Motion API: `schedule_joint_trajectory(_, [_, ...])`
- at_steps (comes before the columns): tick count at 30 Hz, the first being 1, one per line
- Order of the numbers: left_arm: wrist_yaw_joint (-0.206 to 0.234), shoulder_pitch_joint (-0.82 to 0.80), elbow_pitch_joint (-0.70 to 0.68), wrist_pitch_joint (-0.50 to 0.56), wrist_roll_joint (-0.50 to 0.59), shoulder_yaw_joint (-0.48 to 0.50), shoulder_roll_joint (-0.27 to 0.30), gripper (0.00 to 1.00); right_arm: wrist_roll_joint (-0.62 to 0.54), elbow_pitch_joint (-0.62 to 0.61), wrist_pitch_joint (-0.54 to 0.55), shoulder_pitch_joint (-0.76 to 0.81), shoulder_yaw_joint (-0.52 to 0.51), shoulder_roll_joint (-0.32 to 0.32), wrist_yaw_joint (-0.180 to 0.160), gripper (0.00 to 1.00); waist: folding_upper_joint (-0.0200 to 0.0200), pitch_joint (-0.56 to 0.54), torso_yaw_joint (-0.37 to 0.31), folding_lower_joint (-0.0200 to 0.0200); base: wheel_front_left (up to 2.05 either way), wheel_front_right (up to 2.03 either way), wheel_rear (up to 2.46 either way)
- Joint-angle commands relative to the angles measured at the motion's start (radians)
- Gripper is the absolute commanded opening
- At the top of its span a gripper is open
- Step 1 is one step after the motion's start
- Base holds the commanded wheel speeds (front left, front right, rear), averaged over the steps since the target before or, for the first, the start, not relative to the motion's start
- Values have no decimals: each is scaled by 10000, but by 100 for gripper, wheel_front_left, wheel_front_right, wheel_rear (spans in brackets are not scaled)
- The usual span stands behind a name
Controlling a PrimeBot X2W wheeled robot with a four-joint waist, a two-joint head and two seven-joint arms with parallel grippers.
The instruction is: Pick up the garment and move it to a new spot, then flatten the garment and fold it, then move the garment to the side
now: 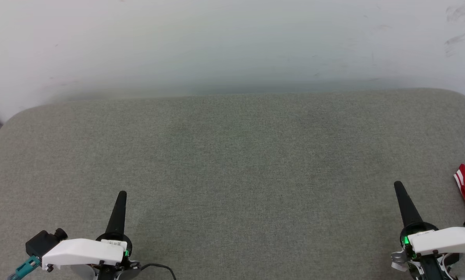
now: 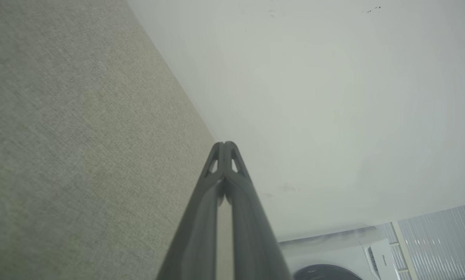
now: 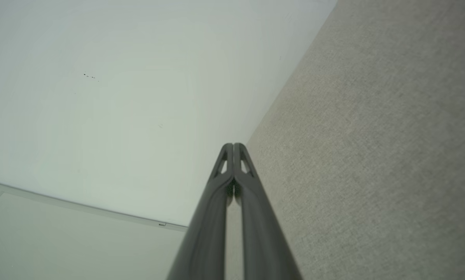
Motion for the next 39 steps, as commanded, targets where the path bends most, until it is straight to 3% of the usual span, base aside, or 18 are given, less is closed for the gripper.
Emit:
schedule_joint_trajectory(1, [-18, -237, -24, 82, -281, 53, 21, 0, 284, -29, 41, -248, -26, 36, -1, 0, 0, -3, 1, -1, 0, 0, 0])
schedule_joint_trajectory(39, [-26, -566, 463, 965, -3269, 352, -39, 0, 3376, 413, 560, -482, -114, 62, -3, 0, 0, -68, 15, -1, 0, 0, 0])
